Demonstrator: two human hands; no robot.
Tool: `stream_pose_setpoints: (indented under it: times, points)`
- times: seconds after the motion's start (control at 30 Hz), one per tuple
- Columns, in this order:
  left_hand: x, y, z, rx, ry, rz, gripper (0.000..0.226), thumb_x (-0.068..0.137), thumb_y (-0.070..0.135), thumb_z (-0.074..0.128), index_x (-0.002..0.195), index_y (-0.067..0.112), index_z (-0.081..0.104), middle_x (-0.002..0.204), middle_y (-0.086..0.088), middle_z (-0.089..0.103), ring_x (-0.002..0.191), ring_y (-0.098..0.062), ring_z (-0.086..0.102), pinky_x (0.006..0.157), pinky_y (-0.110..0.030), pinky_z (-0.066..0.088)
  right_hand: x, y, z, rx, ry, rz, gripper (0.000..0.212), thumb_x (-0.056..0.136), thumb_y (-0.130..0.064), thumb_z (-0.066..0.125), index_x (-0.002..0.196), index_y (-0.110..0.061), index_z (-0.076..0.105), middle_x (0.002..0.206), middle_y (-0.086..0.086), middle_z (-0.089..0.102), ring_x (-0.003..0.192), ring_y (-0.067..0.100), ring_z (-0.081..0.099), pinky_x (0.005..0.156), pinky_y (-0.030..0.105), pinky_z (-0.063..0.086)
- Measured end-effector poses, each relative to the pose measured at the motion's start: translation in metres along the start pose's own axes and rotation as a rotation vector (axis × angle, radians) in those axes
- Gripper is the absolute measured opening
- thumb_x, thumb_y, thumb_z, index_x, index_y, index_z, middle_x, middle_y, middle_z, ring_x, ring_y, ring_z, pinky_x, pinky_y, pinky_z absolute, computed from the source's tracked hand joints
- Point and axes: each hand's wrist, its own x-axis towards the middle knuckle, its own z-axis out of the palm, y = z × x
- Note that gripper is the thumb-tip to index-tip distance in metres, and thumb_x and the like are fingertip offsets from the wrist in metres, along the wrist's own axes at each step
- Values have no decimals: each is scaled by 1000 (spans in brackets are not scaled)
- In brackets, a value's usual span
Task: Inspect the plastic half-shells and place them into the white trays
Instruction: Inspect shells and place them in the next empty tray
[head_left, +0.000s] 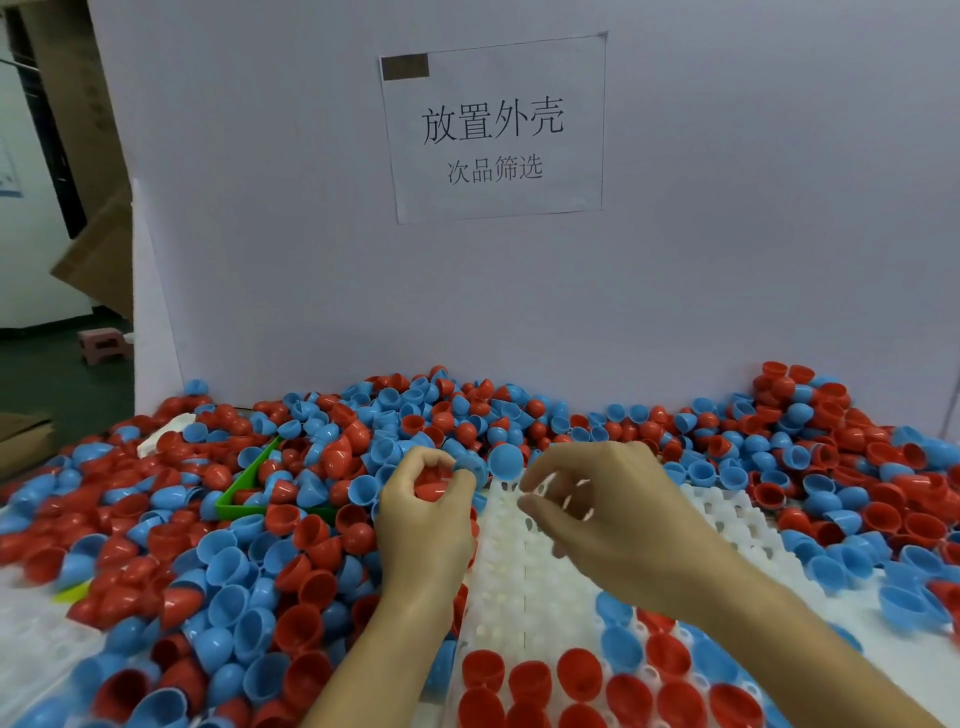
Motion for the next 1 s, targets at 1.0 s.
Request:
stream_pose_setpoints:
  times: [1.0]
  points:
    - [5, 8, -4, -223, -204, -75, 15, 91, 27, 71, 77, 25, 67, 66, 2, 61, 47, -9, 48, 38, -22, 38, 8, 35, -39, 241, -222, 220, 15, 96, -23, 64, 90, -25, 78, 67, -7, 71, 52, 3, 55, 53, 12, 45]
